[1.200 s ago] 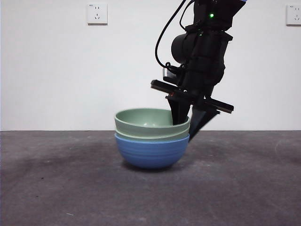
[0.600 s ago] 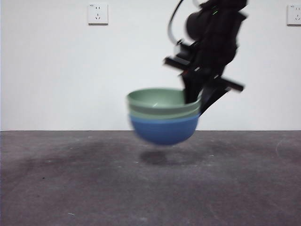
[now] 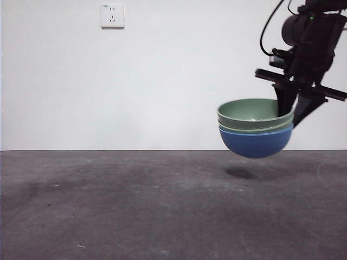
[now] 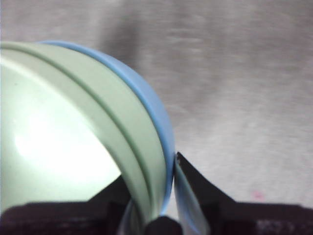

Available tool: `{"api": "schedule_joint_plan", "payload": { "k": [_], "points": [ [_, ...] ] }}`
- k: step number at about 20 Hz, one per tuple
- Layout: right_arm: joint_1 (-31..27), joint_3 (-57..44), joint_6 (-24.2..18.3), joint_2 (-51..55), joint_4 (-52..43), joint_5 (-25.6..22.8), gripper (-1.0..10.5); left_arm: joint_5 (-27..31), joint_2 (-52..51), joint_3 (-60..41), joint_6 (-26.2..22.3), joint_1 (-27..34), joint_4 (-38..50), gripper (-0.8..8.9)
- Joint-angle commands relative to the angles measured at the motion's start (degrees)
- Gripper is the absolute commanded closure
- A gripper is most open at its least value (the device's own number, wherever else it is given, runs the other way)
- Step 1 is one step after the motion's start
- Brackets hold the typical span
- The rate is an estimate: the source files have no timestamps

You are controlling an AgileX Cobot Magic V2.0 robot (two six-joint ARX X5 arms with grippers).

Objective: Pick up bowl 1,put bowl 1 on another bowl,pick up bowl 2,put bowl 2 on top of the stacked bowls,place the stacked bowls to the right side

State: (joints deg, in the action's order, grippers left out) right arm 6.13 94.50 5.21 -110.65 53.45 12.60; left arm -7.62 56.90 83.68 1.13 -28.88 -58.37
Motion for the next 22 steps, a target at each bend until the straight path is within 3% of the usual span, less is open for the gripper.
{"api": "schedule_joint_plan", "payload": {
  "k": [1,14,19,22],
  "points": [
    [-0.63,-0.37,-0.81,-2.12,-0.5,0.48,9.6,0.07,-0.04,0.07,0.39,0.09,0.37,4.36],
    [-1.97,-0.37,-3.23,-8.63,2.36,-2.14,9.5,0.09,-0.04,0.07,0.44,0.09,0.02,4.36],
    [-1.97,-0.37,-3.39,-8.66,1.95,-2.14,7.0,0.09,0.13,0.07,0.39,0.09,0.09,4.36],
    [-1.99,-0.37,-3.41,-8.66,1.88,-2.1,6.8,0.09,0.33,0.07,0.39,0.09,0.02,4.36]
  ]
}}
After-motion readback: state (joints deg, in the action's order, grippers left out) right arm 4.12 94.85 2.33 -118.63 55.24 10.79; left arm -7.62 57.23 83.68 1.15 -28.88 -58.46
